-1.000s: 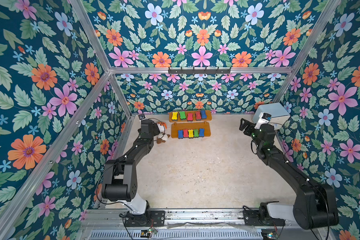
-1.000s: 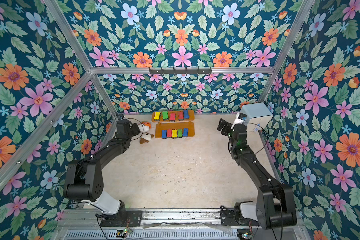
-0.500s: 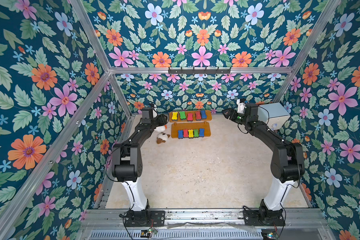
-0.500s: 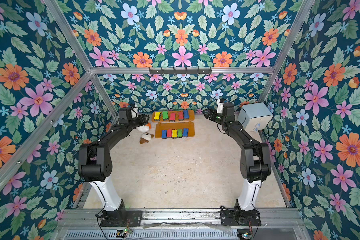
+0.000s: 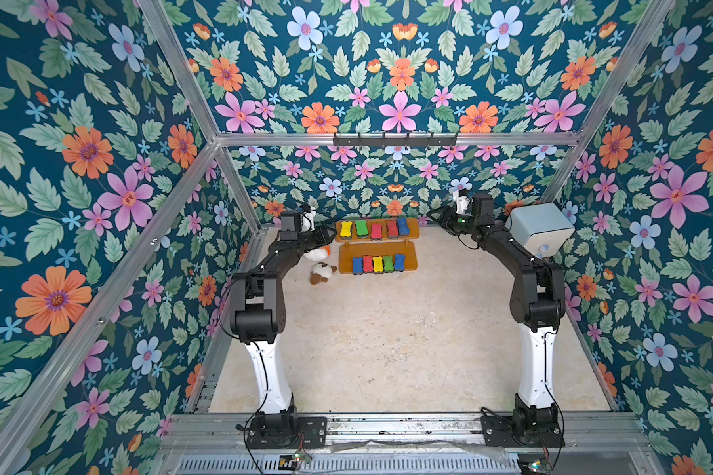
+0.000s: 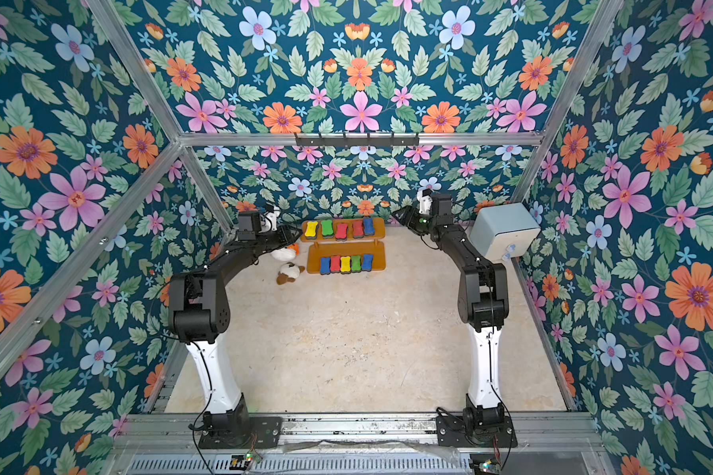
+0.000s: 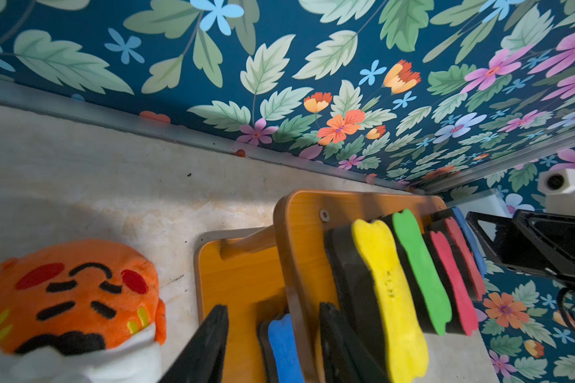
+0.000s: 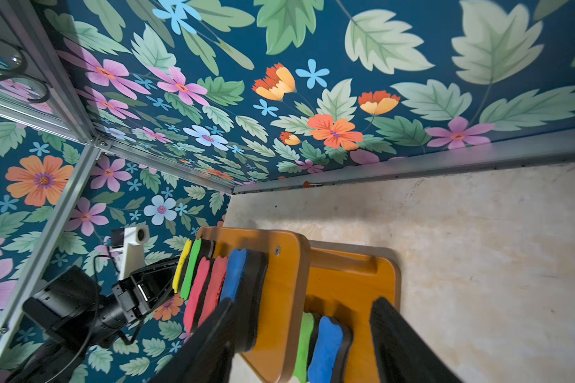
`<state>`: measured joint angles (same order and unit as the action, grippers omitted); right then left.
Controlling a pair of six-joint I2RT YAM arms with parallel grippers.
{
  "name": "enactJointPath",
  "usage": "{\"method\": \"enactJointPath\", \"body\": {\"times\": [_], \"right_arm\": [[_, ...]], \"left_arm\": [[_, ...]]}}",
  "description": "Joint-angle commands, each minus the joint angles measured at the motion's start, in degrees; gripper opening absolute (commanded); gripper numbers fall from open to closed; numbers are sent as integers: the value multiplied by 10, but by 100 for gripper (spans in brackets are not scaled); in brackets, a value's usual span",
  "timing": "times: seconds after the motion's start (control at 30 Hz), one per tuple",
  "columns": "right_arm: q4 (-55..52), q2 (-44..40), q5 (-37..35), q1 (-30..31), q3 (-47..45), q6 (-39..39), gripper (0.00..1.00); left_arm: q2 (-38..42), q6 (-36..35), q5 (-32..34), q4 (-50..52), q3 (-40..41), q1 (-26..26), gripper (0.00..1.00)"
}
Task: Remove the whiteboard erasers from the shelf
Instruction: Move the shelf to the center of the board.
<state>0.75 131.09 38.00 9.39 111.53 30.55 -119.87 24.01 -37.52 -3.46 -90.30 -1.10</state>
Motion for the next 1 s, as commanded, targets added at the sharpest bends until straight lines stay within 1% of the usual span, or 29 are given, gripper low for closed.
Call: {"method": "enactJointPath", "body": {"times": [0.0, 0.1, 0.2, 0.3, 0.57, 0.73, 0.97], "right_arm": [[8, 22, 37, 1, 30, 28, 65], [11, 41, 49, 1, 51, 43, 64], [9, 59, 66, 1, 69, 68, 61], [7, 69, 81, 4, 76, 81, 58], [16, 70, 112, 23, 52, 94, 55], [25, 62, 116, 28, 29, 98, 52], [66, 55, 126, 28, 1, 123, 41]], "left_arm": [[-19, 14, -37, -28, -13, 4, 49], [-30, 14, -43, -30, -20, 4, 48], [-34, 12, -48, -31, -20, 6, 45], [-37, 11, -49, -30, -19, 6, 44], [-39, 10, -54, -28, -11, 11, 42], [-40, 12, -60, -31, -4, 12, 40], [-40, 18, -64, -40, 4, 12, 40]]}}
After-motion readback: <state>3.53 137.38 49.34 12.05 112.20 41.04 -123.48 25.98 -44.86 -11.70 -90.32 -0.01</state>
